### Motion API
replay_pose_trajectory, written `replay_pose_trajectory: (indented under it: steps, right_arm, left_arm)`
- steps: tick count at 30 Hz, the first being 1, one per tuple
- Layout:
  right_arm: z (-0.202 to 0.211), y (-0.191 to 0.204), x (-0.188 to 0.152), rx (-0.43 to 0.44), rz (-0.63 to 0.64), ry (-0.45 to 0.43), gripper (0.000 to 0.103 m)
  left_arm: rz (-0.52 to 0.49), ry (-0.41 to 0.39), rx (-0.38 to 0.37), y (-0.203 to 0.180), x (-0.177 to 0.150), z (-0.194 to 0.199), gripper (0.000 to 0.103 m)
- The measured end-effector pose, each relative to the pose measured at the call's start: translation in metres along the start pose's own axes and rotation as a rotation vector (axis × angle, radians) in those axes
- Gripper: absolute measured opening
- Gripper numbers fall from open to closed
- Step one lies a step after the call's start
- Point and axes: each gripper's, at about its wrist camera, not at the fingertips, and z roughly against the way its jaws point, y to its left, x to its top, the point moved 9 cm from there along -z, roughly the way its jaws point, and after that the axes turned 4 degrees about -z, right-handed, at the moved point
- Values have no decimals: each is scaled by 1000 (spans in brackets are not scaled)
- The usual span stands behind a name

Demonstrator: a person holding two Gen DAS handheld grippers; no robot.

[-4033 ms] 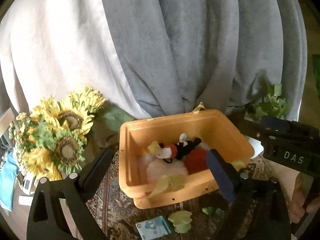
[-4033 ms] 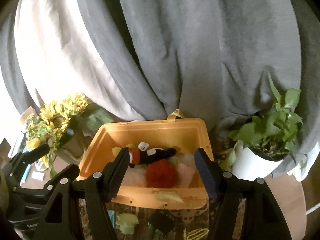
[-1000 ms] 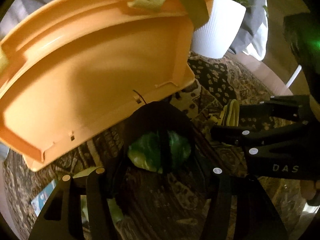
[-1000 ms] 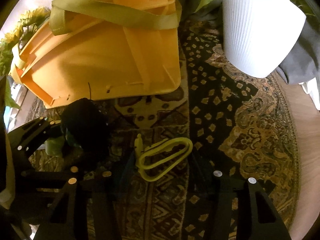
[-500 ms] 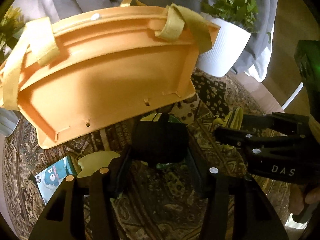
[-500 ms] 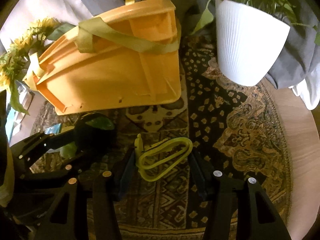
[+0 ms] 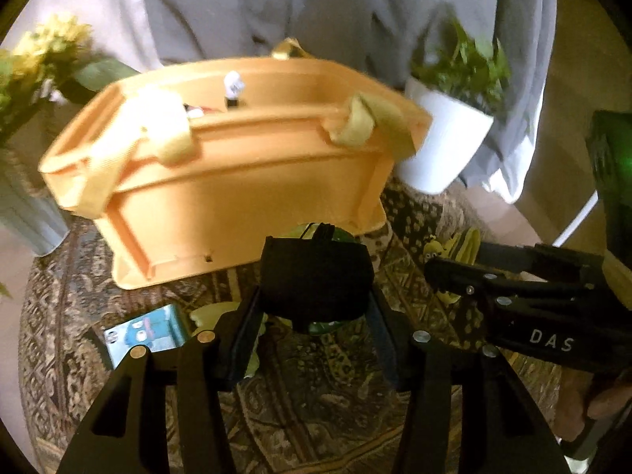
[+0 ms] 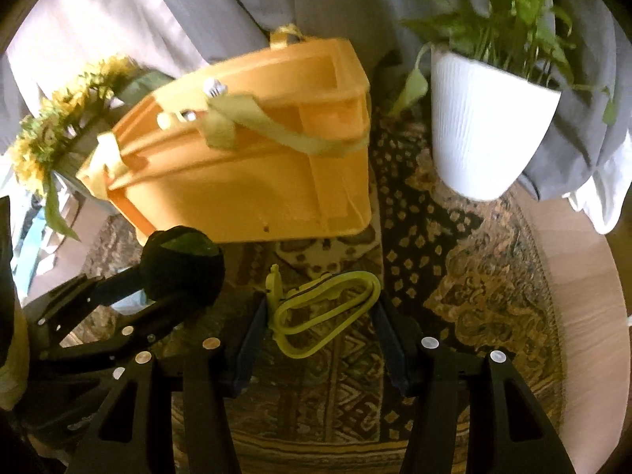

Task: Organize soft objects
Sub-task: 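Grasp the black ball with the left tool while the right tool grasps the yellow clip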

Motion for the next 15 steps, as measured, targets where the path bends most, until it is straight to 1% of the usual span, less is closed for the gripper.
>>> replay_pose_trajectory:
  steps: [7,15]
  right_arm:
    - [33,20,19,12,38,-99,55]
    - [64,51,43,61,77,-200,55]
  left_arm:
    - [58,-67,33,12,14,35,52]
    - [72,-161,80,28,37,74,52]
